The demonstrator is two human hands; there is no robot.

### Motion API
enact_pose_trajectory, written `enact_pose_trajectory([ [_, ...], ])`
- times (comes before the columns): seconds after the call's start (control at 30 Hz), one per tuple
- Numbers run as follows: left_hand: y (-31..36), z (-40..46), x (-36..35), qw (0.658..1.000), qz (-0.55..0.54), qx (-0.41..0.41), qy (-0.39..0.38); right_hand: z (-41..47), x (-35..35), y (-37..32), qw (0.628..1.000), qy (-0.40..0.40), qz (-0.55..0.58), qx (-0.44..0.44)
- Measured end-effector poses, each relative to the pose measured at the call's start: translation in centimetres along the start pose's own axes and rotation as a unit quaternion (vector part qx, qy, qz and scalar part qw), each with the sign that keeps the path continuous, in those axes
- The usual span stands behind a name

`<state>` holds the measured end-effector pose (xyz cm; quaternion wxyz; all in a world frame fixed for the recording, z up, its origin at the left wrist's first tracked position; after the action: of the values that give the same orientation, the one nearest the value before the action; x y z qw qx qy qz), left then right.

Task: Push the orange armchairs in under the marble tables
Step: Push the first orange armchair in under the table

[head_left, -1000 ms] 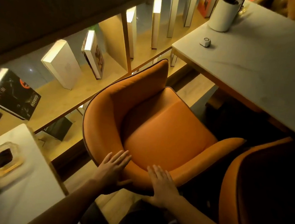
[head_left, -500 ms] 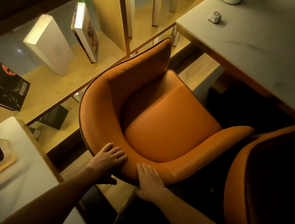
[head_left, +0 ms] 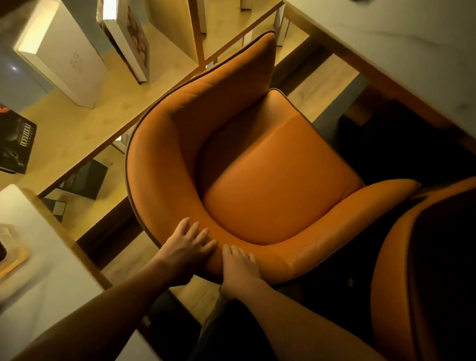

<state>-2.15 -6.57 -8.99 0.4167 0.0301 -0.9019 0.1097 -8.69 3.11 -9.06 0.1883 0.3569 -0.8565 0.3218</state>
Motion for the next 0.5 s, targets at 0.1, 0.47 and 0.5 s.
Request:
enact_pose_trajectory([
  [0.1, -0.03, 0.07, 0.37, 1.000, 0.001, 0.000, 0.006, 0.11, 0.15, -0.10, 1.000, -0.009, -0.019, -0.002],
  [0.47, -0.25, 0.12, 0.33, 1.000, -0.005, -0.003, 0.010, -0.35, -0.46, -0.18, 0.996, 0.002, -0.084, 0.008],
  [0.5, -0.27, 0.13, 0.36, 1.000, -0.006, -0.003, 0.012, -0.47, -0.45, -0.13, 0.996, 0.007, -0.084, 0.011],
])
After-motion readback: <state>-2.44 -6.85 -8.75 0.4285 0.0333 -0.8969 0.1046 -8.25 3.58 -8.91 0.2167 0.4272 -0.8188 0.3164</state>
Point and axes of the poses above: each hand's wrist, its own z-axis towards the middle knuckle, its own x-axis out of the back of the hand, y = z × x, the point moved 6 cm from there along z, towards the middle knuckle, and after that the axes turned 8 degrees about x, right-handed, at the moved point
